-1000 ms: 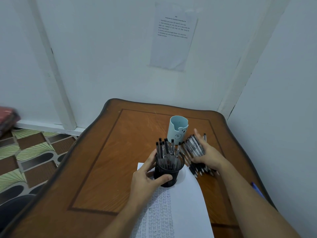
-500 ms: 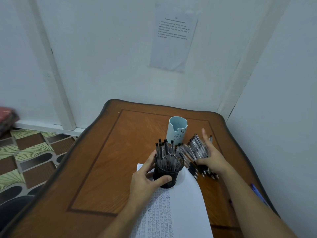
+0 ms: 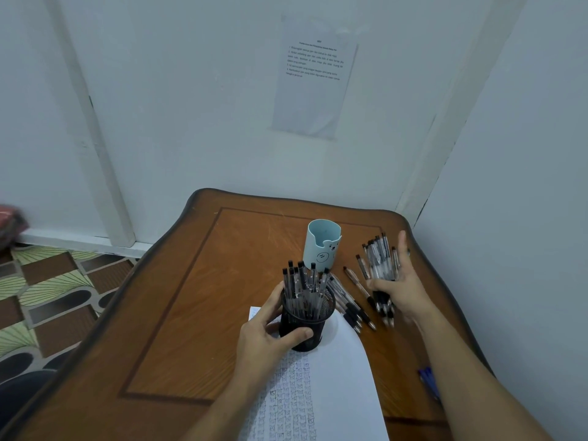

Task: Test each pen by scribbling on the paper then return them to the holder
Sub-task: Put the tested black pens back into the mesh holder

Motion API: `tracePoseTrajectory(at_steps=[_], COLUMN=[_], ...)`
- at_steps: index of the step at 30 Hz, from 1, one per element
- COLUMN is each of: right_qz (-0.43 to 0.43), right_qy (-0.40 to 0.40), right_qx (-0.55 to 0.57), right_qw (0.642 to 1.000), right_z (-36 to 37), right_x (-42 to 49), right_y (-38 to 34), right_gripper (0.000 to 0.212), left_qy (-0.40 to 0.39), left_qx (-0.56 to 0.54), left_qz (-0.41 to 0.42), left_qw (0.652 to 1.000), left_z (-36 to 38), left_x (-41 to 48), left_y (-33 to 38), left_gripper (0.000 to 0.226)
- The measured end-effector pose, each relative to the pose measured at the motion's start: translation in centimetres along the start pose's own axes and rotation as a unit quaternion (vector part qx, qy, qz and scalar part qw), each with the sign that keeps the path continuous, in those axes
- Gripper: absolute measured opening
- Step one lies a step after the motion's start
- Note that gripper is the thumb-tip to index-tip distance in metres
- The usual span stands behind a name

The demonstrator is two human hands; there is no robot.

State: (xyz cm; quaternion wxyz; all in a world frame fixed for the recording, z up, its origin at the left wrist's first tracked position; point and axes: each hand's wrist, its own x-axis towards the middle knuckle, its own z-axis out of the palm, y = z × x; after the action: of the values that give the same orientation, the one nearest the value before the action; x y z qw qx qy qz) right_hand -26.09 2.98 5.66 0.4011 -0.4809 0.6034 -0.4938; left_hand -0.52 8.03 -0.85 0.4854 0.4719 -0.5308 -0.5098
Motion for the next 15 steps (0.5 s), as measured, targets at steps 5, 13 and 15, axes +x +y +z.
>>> tracePoseTrajectory(at_steps=[5, 13, 15], right_qz=[0.037, 0.045, 0.033], right_qy=[-0.028, -0.031, -0.026], right_qx=[0.041, -0.009, -0.010], right_qw=[0.998, 0.998, 0.999], right_z=[0.9, 1.3, 1.2], right_x=[-0.4, -0.6, -0.5], right_y=[1.2, 1.5, 1.0], right_gripper=[0.129, 0.126, 0.127], left_qy=[-0.003, 0.002, 0.003], left_qx=[-0.003, -0.009, -0.007], left_qz=[0.002, 0.008, 0.008], left_qw=[1.000, 1.000, 1.000], left_z=[0.0, 0.0, 0.0], left_x=[-0.1, -0.1, 0.0], left_y=[0.2, 0.2, 0.2], left_gripper=[0.091, 0.091, 0.091])
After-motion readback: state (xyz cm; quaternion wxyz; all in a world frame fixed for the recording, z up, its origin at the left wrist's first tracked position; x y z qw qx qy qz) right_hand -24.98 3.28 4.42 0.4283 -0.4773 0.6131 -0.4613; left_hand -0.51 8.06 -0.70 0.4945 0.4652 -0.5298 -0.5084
